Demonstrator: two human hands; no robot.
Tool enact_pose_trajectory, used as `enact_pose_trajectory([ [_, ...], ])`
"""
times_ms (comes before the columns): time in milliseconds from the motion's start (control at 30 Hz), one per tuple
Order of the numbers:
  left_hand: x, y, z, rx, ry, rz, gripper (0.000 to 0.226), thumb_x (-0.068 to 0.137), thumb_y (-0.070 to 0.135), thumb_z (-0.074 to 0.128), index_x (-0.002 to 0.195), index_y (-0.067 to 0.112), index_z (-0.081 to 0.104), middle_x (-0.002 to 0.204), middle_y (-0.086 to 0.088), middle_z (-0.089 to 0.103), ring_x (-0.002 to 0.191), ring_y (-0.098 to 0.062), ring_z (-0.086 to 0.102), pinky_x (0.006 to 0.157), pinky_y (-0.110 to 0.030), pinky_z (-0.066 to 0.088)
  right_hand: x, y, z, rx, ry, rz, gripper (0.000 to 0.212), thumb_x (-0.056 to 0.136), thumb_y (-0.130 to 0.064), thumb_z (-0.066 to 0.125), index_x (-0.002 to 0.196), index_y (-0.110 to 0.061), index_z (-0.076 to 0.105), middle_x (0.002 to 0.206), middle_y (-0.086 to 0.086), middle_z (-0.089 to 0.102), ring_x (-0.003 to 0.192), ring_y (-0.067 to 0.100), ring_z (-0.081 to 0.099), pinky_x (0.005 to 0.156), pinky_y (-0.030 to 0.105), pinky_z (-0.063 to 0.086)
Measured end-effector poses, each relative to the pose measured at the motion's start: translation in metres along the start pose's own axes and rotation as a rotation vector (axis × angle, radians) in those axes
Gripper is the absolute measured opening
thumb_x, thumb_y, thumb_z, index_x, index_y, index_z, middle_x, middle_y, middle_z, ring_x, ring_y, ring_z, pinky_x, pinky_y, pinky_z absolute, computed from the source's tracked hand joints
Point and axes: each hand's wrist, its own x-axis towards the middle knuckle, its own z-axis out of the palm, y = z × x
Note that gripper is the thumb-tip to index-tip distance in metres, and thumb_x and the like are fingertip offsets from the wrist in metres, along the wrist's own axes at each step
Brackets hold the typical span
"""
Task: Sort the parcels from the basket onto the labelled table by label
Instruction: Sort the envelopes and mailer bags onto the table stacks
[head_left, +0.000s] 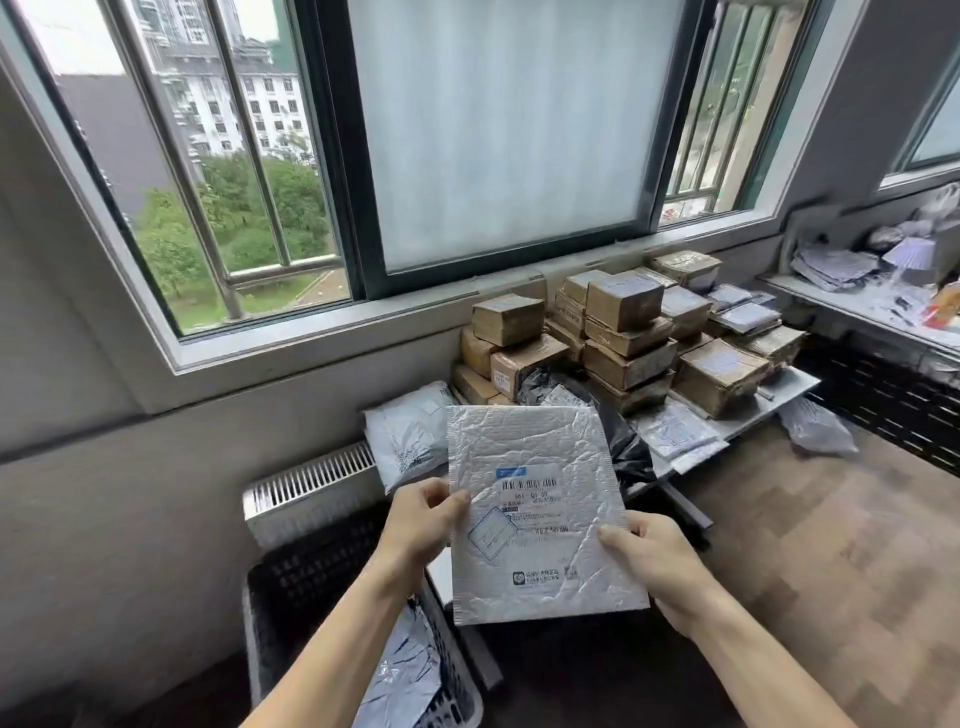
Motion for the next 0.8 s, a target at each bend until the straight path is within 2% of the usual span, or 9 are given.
enact_pose_trajectory([
  [67,0.014,-0.005,0.028,0.004,0.025,-0.022,0.022,0.097,0.008,0.067,0.076,0.004,0.069,0.066,0.002,0.063,0.063,-0.012,0.053,0.059,-0.029,0.042,0.022,0.012,-0.018,-0.008,-0.016,0.008,0.019,0.102,-0.002,0.056,0.100,0.005,0.074,0.095,0.019,0.079,0.091,0.037,0.077,0.089,0.058,0.060],
  [200,0.043,-0.011,0.089,0.005,0.109,-0.078,0.019,0.097,0.006,0.065,0.079,0.005,0.068,0.071,-0.002,0.064,0.063,-0.012,0.055,0.054,-0.023,0.042,0.072,0.017,-0.067,-0.041,-0.071,0.024,0.018,0.102,-0.002,0.056,0.100,0.005,0.072,0.094,0.018,0.079,0.090,0.036,0.077,0.088,0.056,0.060],
  [333,0.071,-0.011,0.145,0.051,0.205,-0.088,0.027,0.098,0.011,0.066,0.071,0.011,0.062,0.067,0.001,0.059,0.063,-0.014,0.052,0.058,-0.027,0.041,0.128,0.011,-0.114,-0.108,-0.117,0.022,0.027,0.101,-0.014,0.063,0.103,0.013,0.067,0.098,0.025,0.076,0.095,0.042,0.074,0.090,0.059,0.059],
  [467,0.104,-0.002,0.178,0.064,0.325,-0.120,0.035,0.098,0.020,0.068,0.066,0.013,0.056,0.062,0.001,0.052,0.061,-0.017,0.044,0.063,-0.031,0.035,0.180,-0.002,-0.133,-0.154,-0.036,-0.009,0.016,0.097,-0.015,0.070,0.093,0.000,0.074,0.085,0.010,0.079,0.082,0.030,0.077,0.079,0.048,0.063],
  [567,0.138,0.006,0.185,0.026,0.302,-0.146,0.031,0.098,0.021,0.068,0.071,0.009,0.062,0.064,-0.003,0.051,0.061,-0.018,0.041,0.064,-0.032,0.035,0.221,-0.013,-0.140,-0.218,0.000,-0.032,0.017,0.095,-0.015,0.072,0.092,0.001,0.070,0.082,0.008,0.074,0.072,0.021,0.069,0.067,0.035,0.055],
  [667,0.179,0.003,0.187,0.016,0.298,-0.172,0.028,0.099,0.022,0.068,0.078,0.004,0.066,0.069,-0.009,0.051,0.062,-0.018,0.040,0.064,-0.032,0.034,0.263,-0.020,-0.140,-0.257,0.000,-0.046,0.006,0.096,-0.014,0.070,0.093,-0.009,0.068,0.088,0.006,0.072,0.077,0.020,0.065,0.068,0.032,0.050],
  [800,0.241,-0.008,0.193,0.012,0.315,-0.197,0.034,0.099,0.024,0.065,0.078,-0.003,0.067,0.066,-0.009,0.052,0.061,-0.019,0.043,0.063,-0.031,0.034,0.317,-0.026,-0.132,-0.322,0.014,-0.058,0.006,0.096,-0.016,0.069,0.100,-0.015,0.066,0.097,0.006,0.074,0.087,0.021,0.069,0.078,0.037,0.054],
])
